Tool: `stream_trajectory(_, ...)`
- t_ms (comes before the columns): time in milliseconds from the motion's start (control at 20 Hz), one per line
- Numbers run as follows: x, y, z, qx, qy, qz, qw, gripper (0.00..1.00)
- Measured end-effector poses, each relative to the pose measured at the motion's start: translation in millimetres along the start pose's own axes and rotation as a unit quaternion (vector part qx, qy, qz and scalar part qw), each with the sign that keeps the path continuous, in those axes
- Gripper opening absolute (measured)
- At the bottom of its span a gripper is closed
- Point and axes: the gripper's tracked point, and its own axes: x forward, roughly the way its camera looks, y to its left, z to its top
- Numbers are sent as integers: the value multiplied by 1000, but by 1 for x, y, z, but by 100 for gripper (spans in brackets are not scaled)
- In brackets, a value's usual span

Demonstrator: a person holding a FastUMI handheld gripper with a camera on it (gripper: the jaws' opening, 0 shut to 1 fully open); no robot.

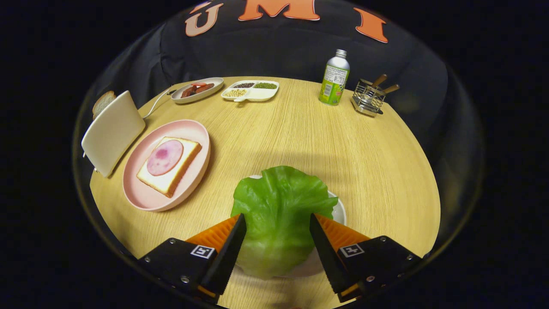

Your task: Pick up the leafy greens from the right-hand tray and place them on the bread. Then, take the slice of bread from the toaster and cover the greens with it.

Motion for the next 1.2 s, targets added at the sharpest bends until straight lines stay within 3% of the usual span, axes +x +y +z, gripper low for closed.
stream_trajectory(150,3,0,1,21,2,8,1000,84)
stream_trajectory(350,7,-7,3,33,3,1,999,65)
stream_trajectory(550,9,-11,4,33,-7,0,999,22)
stream_trajectory(700,10,-12,7,35,-15,-5,999,6)
stream_trajectory(1200,-9,-2,32,48,-75,11,996,3)
